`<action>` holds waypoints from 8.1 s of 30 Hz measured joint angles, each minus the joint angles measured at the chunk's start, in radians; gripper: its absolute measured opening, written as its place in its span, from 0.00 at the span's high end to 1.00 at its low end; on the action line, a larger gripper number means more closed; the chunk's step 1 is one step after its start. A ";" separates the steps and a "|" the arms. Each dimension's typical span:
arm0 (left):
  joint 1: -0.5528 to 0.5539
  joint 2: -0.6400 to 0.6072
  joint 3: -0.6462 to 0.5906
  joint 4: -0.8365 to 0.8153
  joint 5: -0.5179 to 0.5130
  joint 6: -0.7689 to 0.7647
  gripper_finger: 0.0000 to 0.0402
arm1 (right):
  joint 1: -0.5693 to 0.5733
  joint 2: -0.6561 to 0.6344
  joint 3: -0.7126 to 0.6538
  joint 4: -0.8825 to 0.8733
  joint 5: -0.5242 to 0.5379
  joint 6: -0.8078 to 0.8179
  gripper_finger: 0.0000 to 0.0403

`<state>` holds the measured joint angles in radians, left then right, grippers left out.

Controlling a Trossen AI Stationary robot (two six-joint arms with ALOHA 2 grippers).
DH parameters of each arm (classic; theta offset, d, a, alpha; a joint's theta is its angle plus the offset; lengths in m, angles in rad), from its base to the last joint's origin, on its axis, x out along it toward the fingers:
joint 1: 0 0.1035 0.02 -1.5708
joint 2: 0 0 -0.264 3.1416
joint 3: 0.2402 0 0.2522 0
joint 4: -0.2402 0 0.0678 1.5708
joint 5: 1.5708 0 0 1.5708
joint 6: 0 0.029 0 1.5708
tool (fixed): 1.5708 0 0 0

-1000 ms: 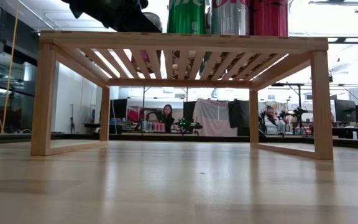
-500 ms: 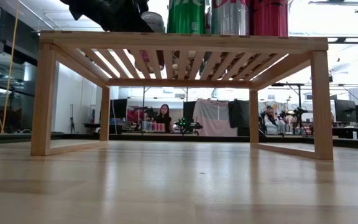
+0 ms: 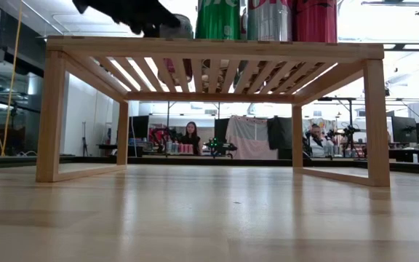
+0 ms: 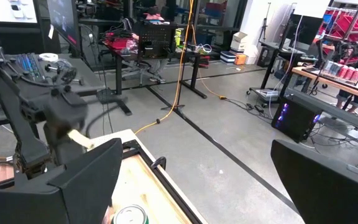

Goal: Place canned beverage on shelf
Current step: Put the white pink soda can on the shelf

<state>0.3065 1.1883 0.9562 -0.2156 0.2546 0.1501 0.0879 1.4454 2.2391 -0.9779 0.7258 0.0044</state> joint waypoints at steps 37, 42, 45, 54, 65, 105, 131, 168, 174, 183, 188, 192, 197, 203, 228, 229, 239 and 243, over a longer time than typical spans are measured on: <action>-0.001 -0.390 0.002 0.063 0.003 -0.568 0.01 | 0.058 -0.092 0.002 -0.040 -0.632 0.328 0.02; -0.001 -0.390 0.002 0.063 0.003 -0.568 0.01 | 0.200 -0.072 0.002 -0.137 -0.727 0.569 0.02; -0.001 -0.390 0.002 0.064 0.003 -0.569 0.01 | 0.280 -0.036 0.002 -0.333 -0.702 0.740 0.02; -0.001 -0.390 0.002 0.063 0.003 -0.626 0.01 | 0.483 0.016 -0.269 -0.482 -0.710 1.083 0.02; -0.001 -0.390 0.002 0.058 0.004 -0.646 0.01 | 0.712 -0.063 -0.895 -0.351 -1.075 1.391 0.02; 0.000 -0.390 0.002 0.054 0.004 -0.644 0.01 | 0.969 0.157 -1.028 -0.141 -0.752 1.584 0.02; 0.000 -0.390 0.001 0.092 0.004 -0.645 0.01 | 0.932 0.155 -0.950 -0.152 -0.757 1.584 0.35; -0.100 -0.139 0.611 -0.212 -0.169 -0.037 0.01 | 0.189 0.061 -0.254 0.002 -0.306 0.222 0.35; -0.160 -0.086 0.612 -0.233 -0.157 0.039 0.01 | 0.084 0.102 -0.253 0.130 -0.368 0.072 0.35; -0.214 -0.030 0.612 -0.242 -0.173 0.038 0.01 | 0.021 0.115 -0.253 0.252 -0.430 -0.038 0.35; -0.225 0.017 0.612 -0.242 -0.174 0.038 0.01 | 0.011 0.115 -0.253 0.299 -0.468 -0.072 0.35; -0.229 0.049 0.612 -0.235 -0.191 0.037 0.01 | 0.011 0.115 -0.253 0.310 -0.509 -0.073 0.35; -0.231 0.079 0.612 -0.209 -0.173 0.035 0.01 | 0.010 0.115 -0.253 0.307 -0.513 -0.073 0.35; -0.246 0.084 0.612 -0.161 -0.163 -0.018 0.04 | 0.010 0.115 -0.253 0.308 -0.513 -0.073 0.35; -0.241 -0.010 0.610 -0.202 -0.384 0.065 0.30 | 0.009 0.107 -0.241 0.389 -0.441 -0.004 0.06; -0.241 -0.027 0.610 -0.204 -0.417 0.066 0.30 | 0.009 0.106 -0.241 0.390 -0.425 -0.004 0.08; -0.242 -0.141 0.526 0.009 -0.560 0.009 0.30 | -0.023 0.120 -0.243 0.648 -0.390 0.079 0.19; -0.243 -0.126 0.379 0.315 -0.561 -0.016 0.30 | -0.060 0.131 -0.243 0.768 -0.394 0.201 0.19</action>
<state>0.0639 1.0620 1.3351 0.0989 -0.3061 0.1345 0.0277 1.5768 1.9961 -0.2095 0.3321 0.2057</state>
